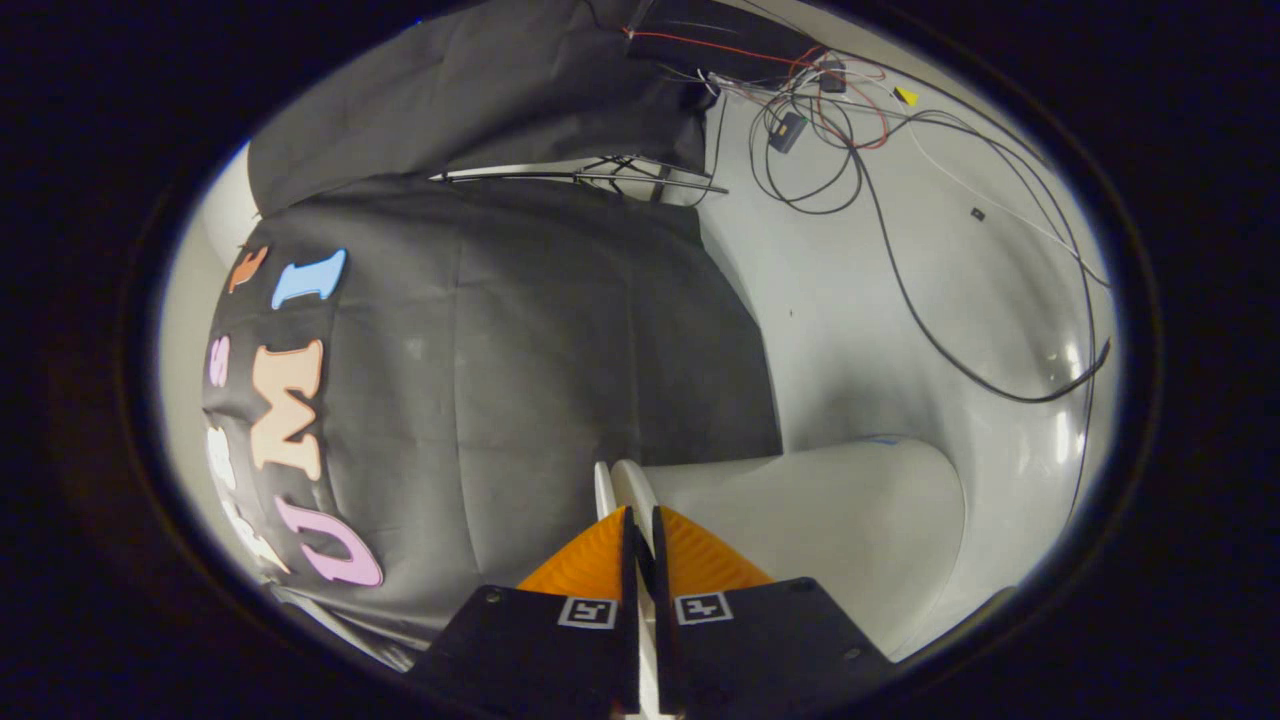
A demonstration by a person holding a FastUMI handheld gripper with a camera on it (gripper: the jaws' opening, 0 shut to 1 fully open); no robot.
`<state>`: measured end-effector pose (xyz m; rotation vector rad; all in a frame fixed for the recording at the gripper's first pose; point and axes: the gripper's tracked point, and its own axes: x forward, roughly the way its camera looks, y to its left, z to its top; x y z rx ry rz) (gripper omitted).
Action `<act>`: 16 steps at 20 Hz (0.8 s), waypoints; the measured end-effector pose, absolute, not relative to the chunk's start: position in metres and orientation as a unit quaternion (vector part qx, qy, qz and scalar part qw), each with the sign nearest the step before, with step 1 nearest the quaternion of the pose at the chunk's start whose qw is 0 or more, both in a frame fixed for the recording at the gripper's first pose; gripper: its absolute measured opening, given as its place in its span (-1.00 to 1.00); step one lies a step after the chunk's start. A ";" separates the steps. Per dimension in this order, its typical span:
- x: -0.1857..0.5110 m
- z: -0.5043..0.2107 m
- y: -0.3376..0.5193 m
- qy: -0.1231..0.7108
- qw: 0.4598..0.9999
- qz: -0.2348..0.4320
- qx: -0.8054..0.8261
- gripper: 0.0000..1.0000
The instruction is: Open the toilet lid.
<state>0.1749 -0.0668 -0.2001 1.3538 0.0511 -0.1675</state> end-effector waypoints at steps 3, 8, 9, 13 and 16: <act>0.174 -0.182 -0.060 0.018 0.794 -0.063 0.605 -0.88; 0.174 -0.142 -0.039 0.011 0.838 -0.054 0.543 -0.87; 0.172 -0.134 -0.034 0.012 0.846 -0.053 0.530 -0.87; 0.173 -0.095 -0.006 0.003 0.877 -0.040 0.478 -0.88; 0.176 -0.065 0.019 -0.001 0.899 -0.027 0.438 -0.88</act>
